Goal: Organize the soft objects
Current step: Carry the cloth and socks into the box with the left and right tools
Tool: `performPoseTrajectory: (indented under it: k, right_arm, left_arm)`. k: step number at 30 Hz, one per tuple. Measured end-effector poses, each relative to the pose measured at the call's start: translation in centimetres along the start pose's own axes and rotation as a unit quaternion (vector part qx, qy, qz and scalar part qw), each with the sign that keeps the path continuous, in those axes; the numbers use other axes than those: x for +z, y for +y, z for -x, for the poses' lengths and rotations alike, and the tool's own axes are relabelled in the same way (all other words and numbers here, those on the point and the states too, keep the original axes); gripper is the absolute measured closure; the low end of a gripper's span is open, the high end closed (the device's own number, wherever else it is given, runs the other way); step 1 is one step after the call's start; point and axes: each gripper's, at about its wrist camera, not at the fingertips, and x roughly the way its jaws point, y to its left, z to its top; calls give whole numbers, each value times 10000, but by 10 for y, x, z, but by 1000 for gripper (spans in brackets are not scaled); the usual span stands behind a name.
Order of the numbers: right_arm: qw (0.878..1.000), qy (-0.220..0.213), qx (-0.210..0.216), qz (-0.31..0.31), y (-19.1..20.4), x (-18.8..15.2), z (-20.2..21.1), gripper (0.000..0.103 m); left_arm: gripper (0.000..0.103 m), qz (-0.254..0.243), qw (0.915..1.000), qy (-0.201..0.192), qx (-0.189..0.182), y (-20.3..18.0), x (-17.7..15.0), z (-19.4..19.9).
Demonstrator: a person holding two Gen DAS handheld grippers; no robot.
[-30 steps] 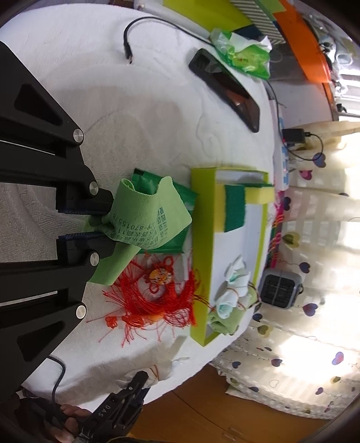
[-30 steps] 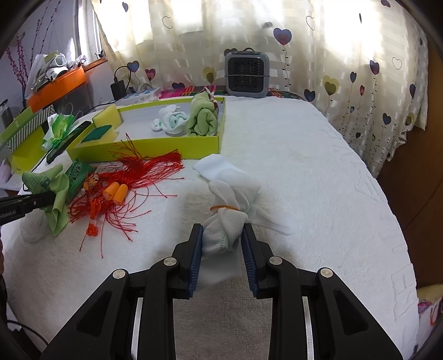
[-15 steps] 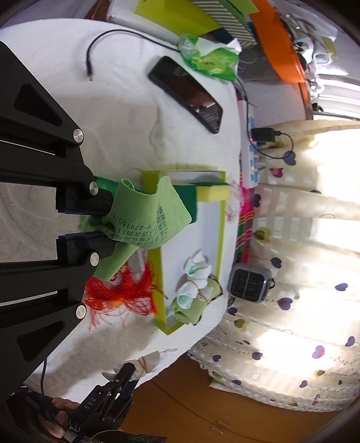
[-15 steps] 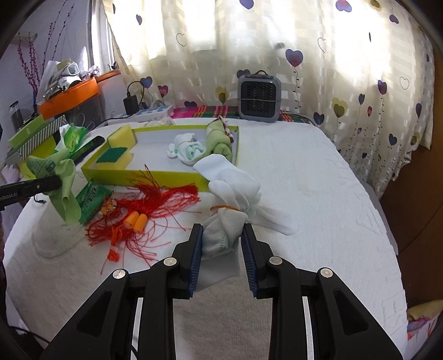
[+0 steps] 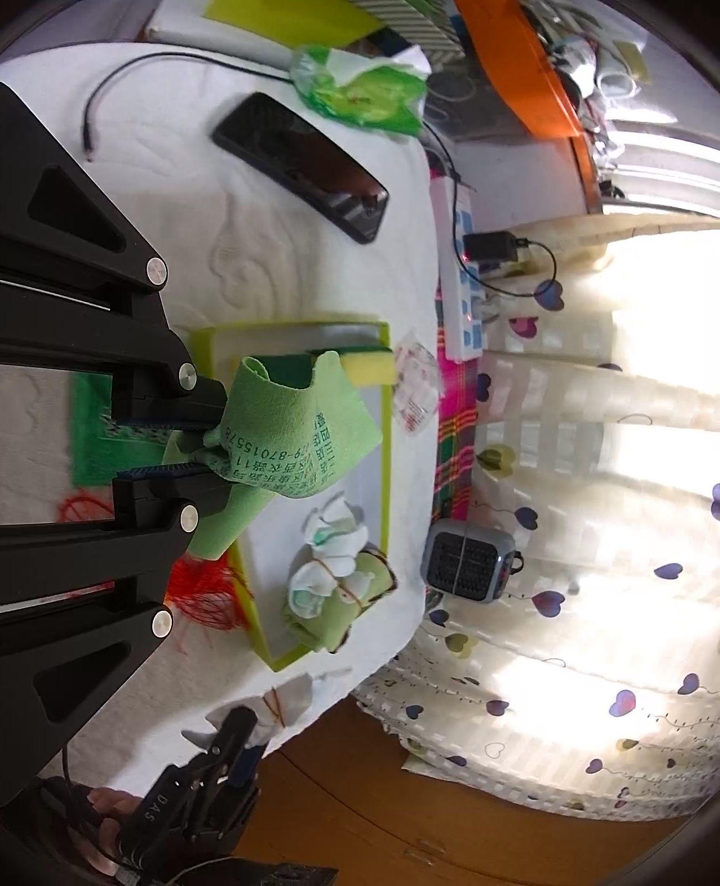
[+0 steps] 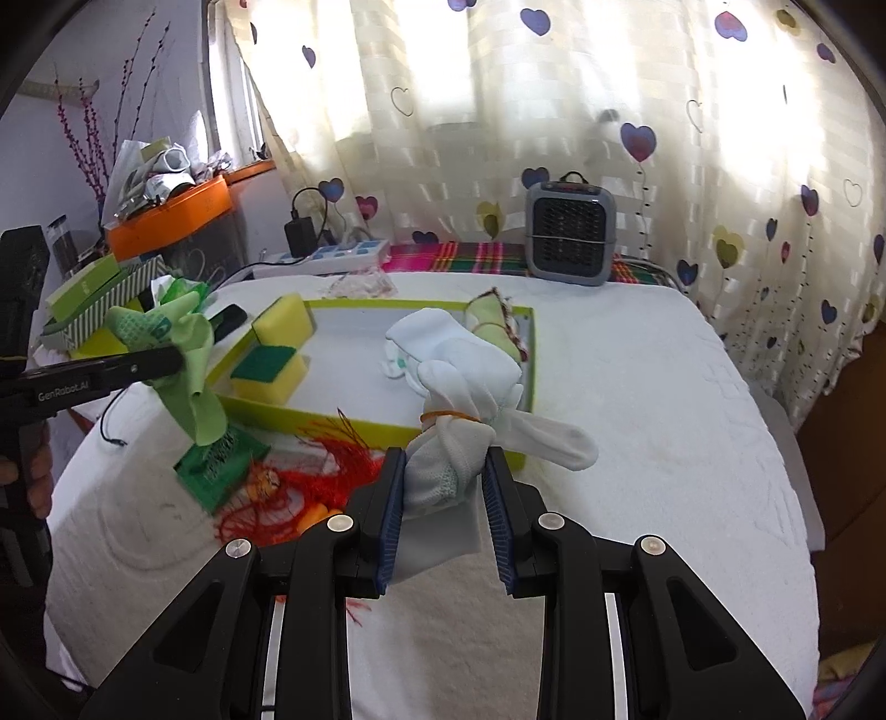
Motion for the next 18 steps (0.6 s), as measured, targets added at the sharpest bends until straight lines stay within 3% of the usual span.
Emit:
performPoseTrajectory:
  k: [8, 18]
  right_arm:
    - [9996, 87, 285, -18, 6, 26, -25, 74]
    - [9991, 343, 252, 78, 6, 57, -63, 74]
  left_arm:
    - [94, -114, 9999, -13, -4, -1, 23, -16]
    - [94, -90, 9997, 201, -67, 0, 41, -51]
